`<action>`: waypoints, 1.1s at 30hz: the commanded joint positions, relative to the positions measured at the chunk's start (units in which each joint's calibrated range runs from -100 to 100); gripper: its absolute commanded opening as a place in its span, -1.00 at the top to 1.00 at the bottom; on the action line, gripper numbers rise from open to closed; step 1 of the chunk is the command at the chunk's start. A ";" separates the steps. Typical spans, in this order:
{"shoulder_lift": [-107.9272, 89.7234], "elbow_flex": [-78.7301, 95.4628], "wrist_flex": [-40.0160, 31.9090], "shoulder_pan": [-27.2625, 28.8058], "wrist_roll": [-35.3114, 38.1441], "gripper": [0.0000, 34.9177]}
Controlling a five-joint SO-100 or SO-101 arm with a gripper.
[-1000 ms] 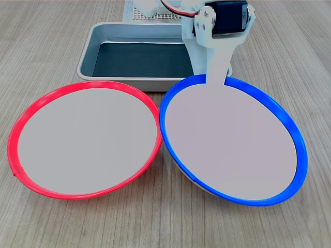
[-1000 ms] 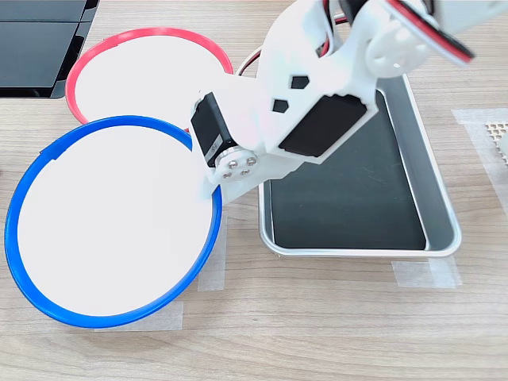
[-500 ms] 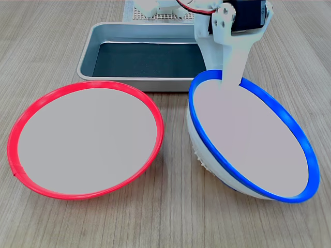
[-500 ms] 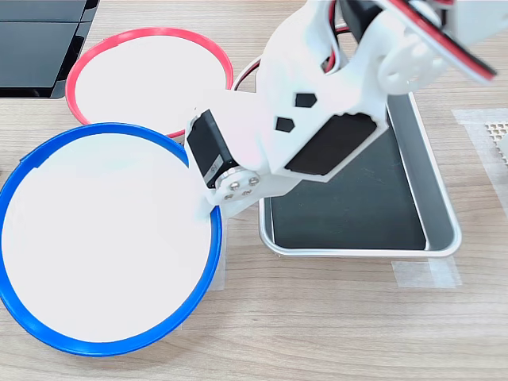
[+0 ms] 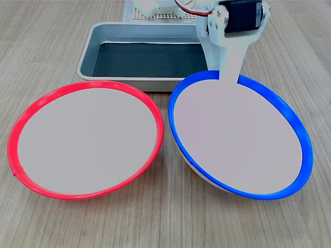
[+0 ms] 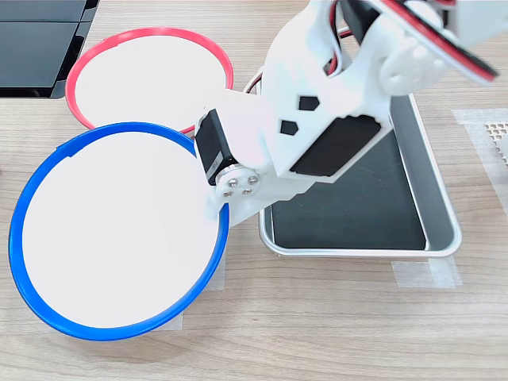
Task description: Lift the stacked dish and set it down on the table.
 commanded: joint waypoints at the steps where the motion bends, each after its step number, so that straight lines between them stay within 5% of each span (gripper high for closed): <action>1: -0.89 0.49 -2.08 0.56 -1.12 0.76; 4: -1.49 2.04 -3.82 0.75 -1.47 0.22; 8: -2.17 3.04 -5.14 0.28 -1.76 0.14; 9: -2.34 3.04 -5.22 0.28 -1.90 0.15; 10: -2.51 3.04 -5.30 0.28 -2.05 0.60; 11: -2.68 2.95 -5.30 0.28 -2.20 0.83; 14: -3.03 2.95 -4.81 0.47 -2.39 0.98; 33: -6.69 1.22 -5.14 -2.73 -5.13 1.00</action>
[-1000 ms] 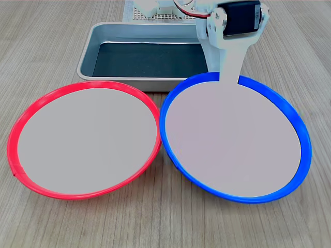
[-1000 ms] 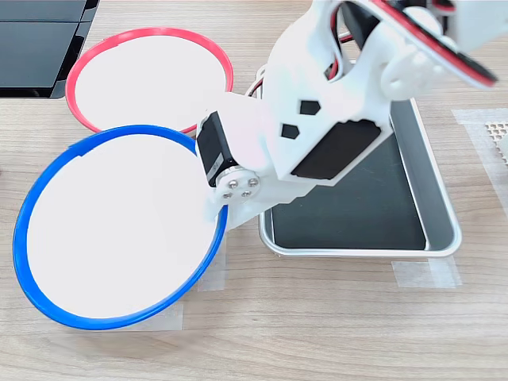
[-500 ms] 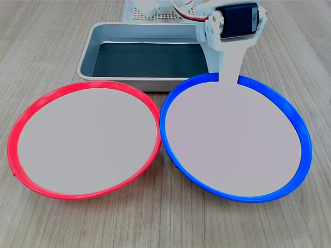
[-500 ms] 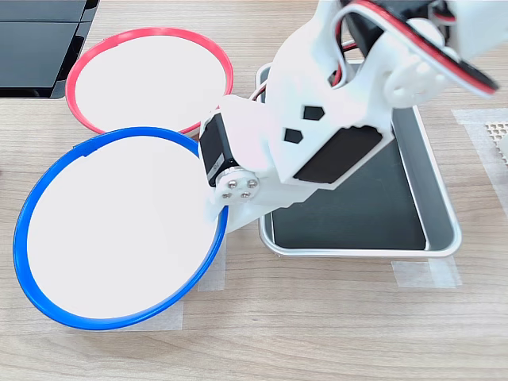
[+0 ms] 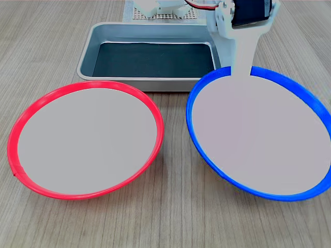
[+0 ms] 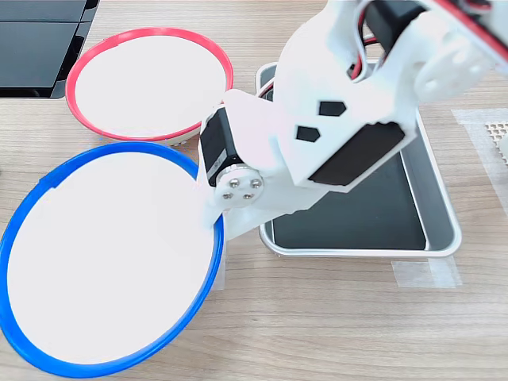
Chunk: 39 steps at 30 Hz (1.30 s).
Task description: Lift the stacked dish and set it down on the table.
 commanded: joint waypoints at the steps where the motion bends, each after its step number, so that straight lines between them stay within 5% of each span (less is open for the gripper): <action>1: -3.03 -2.41 -1.15 -1.09 -0.54 1.00; 28: -2.69 3.14 -1.56 3.61 1.86 0.99; 29: -2.77 3.14 -1.15 4.08 2.00 0.96; 35: -4.90 4.23 1.25 5.78 3.22 -0.17; 39: -8.57 5.51 2.48 6.44 3.71 -0.10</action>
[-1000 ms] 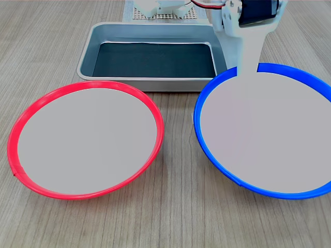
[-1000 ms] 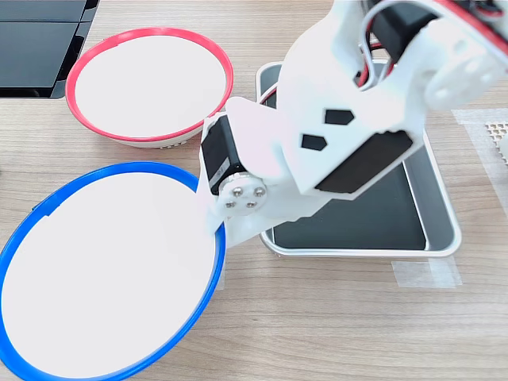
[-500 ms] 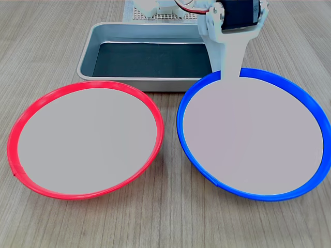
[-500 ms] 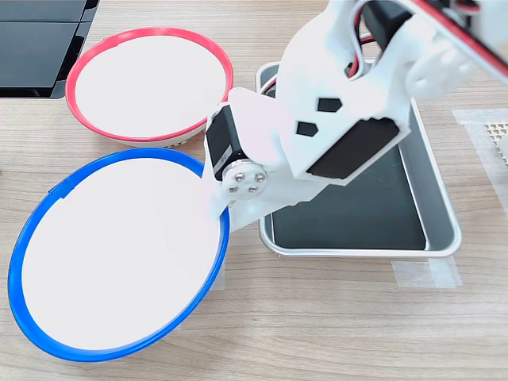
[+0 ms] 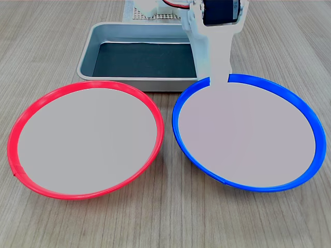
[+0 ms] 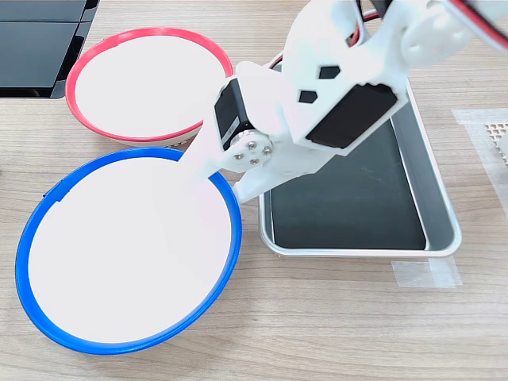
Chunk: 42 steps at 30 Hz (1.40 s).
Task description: Lift the stacked dish and set it down on the table.
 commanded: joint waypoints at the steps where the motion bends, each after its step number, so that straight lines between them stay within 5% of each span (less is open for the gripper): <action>1: -7.12 1.52 1.68 0.88 0.44 -0.06; 4: -16.50 5.89 5.15 1.72 0.98 0.02; 5: -26.57 11.08 8.04 2.76 2.00 0.91; 6: -30.58 13.17 8.94 3.32 2.44 0.98; 12: -58.81 29.83 5.48 11.70 1.47 1.00; 20: -77.14 50.13 0.19 14.24 -2.34 1.00; 31: -89.08 66.15 2.09 18.67 -1.86 1.00; 37: -96.76 66.15 13.57 17.07 -2.54 1.00; 42: -96.76 66.15 13.90 17.91 -3.32 0.99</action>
